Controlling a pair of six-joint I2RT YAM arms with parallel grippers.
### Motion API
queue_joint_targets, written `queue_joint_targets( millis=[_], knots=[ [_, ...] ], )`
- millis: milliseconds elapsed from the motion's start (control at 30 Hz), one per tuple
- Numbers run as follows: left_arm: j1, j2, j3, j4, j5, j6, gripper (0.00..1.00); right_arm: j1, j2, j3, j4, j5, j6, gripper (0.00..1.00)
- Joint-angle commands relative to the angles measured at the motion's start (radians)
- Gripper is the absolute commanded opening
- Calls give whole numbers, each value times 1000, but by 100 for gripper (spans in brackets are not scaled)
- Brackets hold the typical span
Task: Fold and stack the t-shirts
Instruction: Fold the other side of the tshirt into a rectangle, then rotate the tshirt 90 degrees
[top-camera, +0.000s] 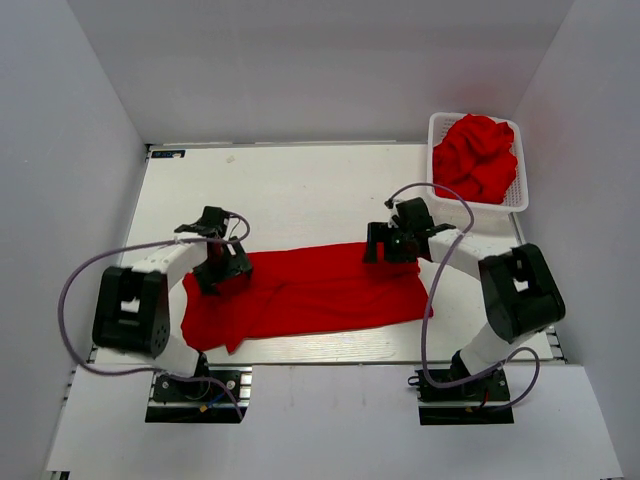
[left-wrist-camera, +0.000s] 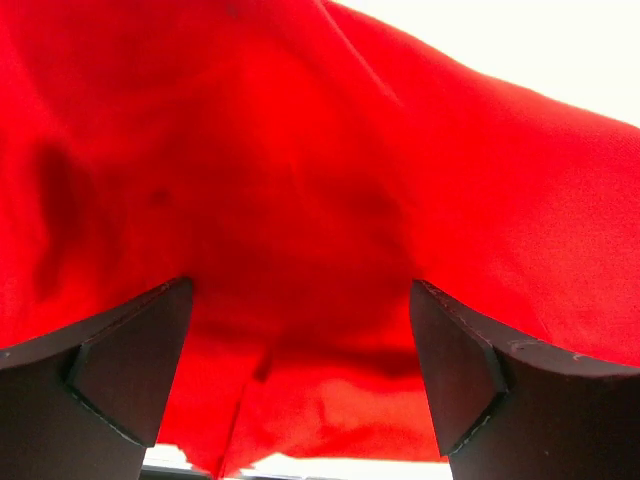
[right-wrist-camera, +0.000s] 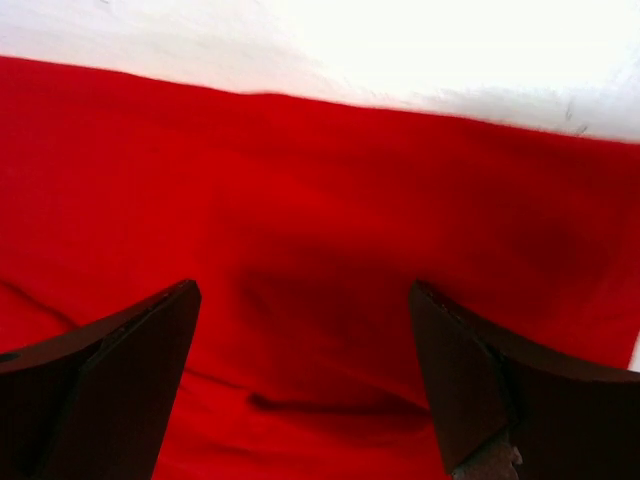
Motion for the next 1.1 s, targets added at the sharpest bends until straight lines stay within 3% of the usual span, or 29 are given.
queue_joint_targets(
  millis=[0, 233, 333, 367, 533, 700, 833, 1067],
  knots=[
    [5, 148, 53, 80, -30, -2, 100, -9, 49, 11, 21, -1, 37, 90],
    [-18, 490, 416, 168, 15, 102, 100, 29, -17, -153, -38, -24, 29, 90],
    [-27, 711, 698, 203, 181, 224, 100, 115, -78, -226, -94, -131, -32, 90],
    [-44, 766, 859, 203, 227, 264, 100, 138, -105, -247, -102, -166, -96, 90],
    [-142, 1096, 1388, 195, 362, 436, 100, 442, -153, -260, -17, -422, -122, 90],
    [-235, 1190, 1446, 503, 537, 387, 100, 560, -75, -177, 62, -516, -326, 90],
    [-256, 1233, 1506, 599, 514, 332, 100, 581, -44, -89, 99, -451, -316, 90],
    [-256, 1132, 1480, 631, 370, 330, 100, 575, -165, -51, 100, -210, -247, 90]
  ],
)
